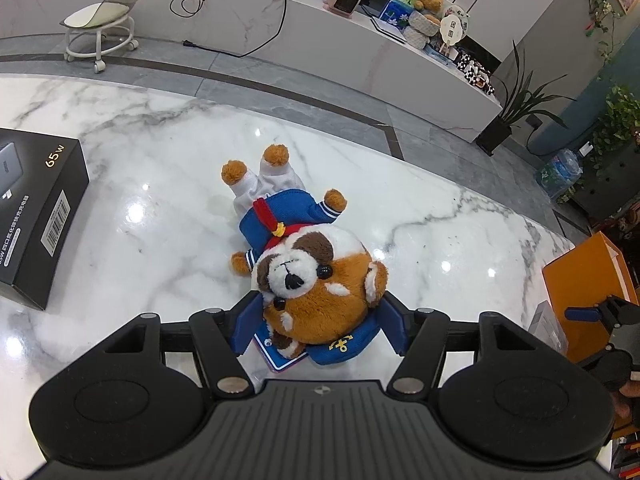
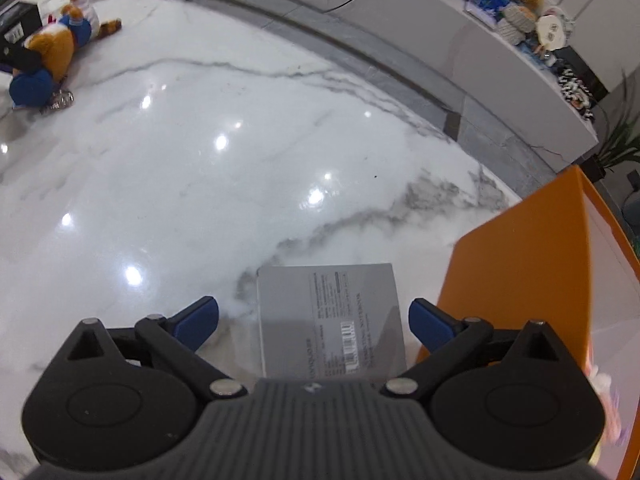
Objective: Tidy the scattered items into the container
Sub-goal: 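Close the left gripper on the dog plush while the right gripper grasps the grey booklet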
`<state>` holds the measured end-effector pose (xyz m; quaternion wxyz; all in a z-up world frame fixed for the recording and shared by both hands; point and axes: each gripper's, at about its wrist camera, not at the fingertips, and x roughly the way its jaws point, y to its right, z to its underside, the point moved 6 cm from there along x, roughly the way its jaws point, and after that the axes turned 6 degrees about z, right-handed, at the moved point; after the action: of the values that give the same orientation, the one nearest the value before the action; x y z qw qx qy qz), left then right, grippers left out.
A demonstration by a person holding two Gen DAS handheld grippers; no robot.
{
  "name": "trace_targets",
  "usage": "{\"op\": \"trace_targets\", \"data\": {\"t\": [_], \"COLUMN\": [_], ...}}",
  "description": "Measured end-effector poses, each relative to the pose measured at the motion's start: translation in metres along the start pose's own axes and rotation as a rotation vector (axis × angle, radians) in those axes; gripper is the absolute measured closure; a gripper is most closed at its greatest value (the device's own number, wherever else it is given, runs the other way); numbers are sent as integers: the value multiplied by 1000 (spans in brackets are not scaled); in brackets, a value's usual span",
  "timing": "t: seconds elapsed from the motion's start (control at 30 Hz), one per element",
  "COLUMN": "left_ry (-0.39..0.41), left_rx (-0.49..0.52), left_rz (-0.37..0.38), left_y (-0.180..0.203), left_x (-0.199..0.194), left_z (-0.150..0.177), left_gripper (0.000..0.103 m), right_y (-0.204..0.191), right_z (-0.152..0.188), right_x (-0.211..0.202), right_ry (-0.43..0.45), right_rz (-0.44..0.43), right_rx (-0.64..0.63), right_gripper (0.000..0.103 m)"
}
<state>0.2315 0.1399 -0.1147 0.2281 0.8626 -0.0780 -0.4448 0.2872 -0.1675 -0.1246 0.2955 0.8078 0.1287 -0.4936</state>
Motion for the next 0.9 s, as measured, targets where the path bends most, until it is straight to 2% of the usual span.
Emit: {"op": "trace_targets", "data": {"t": [0.2,0.37,0.47,0.67,0.7,0.77,0.8,0.9], "left_ry": [-2,-11,-18,-22,-21,-22,-23,-40], "left_rx": [-4,-7,-10,-13,-14,-18,-24,-75], "left_rz": [14,25,32,32,33,36,41,67], "left_y": [-2,-3,-5,-5,-5,-6,-7,-11], "left_x": [-1,-1,-2,0,0,0,1,7], "left_z": [0,2,3,2,3,3,3,5], "left_gripper": [30,30,30,30,30,30,29,29], "right_y": [6,15,15,-6,-8,-9,-7,-17], "right_z": [-9,-12,-3,2,1,-4,-7,-7], "right_x": [12,21,25,16,14,9,7,5], "right_ry": [-106,-129,-196,-216,-210,-182,-180,-176], "right_rz": [-69,-118,-210,-219,-219,-210,-216,-199], "right_rx": [37,92,166,122,124,149,182,168], "right_gripper": [0,0,0,1,3,17,20,20]}}
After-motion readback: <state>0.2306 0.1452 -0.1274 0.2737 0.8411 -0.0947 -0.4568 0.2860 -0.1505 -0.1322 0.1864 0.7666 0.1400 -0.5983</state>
